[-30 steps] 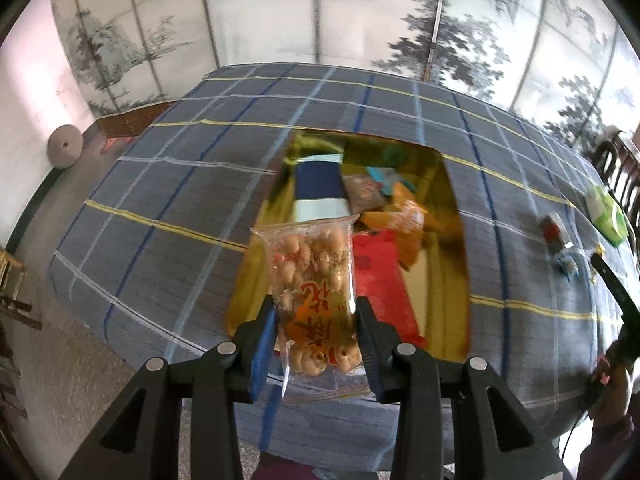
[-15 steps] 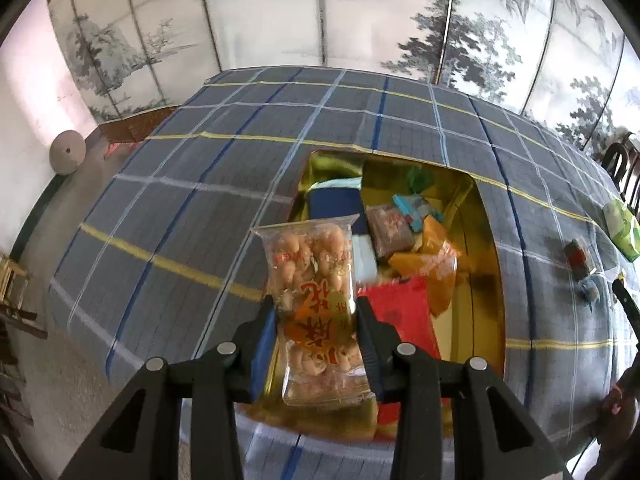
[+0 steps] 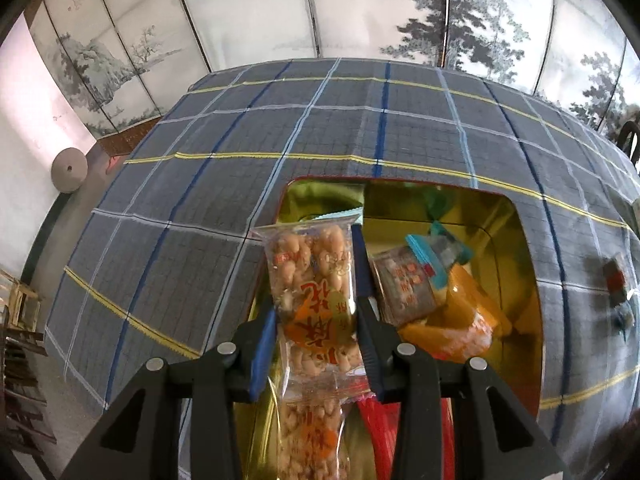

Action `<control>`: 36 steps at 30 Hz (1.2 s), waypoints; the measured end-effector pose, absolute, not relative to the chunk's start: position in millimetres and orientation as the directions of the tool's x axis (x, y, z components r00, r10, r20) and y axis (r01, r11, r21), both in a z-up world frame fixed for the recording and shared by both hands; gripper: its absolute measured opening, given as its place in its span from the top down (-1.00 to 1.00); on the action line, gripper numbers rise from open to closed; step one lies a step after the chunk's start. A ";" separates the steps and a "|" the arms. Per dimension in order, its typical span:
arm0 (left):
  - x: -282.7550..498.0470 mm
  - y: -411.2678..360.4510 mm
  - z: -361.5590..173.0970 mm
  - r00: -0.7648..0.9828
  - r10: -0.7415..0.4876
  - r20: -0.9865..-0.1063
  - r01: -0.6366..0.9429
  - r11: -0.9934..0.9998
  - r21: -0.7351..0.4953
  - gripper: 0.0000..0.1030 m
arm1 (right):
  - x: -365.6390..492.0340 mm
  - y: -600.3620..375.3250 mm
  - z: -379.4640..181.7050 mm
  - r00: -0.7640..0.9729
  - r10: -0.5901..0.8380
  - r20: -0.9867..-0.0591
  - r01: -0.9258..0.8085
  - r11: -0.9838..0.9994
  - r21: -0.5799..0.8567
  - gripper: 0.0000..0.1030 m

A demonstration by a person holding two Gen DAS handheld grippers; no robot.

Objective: Organize snacks
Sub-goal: 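Carry the peanut bag with the left tool over the tin and lower it, then open the left tool to release the peanut bag into the tin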

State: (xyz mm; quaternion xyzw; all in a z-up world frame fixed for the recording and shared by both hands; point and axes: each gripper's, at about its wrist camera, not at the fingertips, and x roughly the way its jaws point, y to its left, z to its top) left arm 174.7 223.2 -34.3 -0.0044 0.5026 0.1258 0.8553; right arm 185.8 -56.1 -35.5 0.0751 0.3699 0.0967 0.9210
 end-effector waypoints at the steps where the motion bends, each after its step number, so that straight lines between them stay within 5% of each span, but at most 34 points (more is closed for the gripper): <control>1: 178.0 225.1 -36.3 0.456 0.209 -0.865 -0.221 0.968 0.118 0.25 | 185.8 -55.4 -36.4 0.706 0.234 -0.668 -0.123 0.970 0.210 0.56; 24: 175.2 220.6 -40.9 0.482 0.278 -0.831 -0.249 0.953 0.174 0.13 | 185.4 -52.6 -40.4 0.705 0.234 -0.669 -0.123 0.970 0.209 0.56; 30: 143.8 201.9 -20.2 0.552 0.360 -0.752 -0.256 0.932 0.258 -0.22 | 181.9 -56.6 -40.4 0.714 0.236 -0.659 -0.116 0.968 0.221 0.56; 36: 114.1 199.5 0.1 0.597 0.328 -0.732 -0.277 0.941 0.196 -0.23 | 175.8 -59.6 -37.5 0.718 0.252 -0.649 -0.127 0.964 0.233 0.56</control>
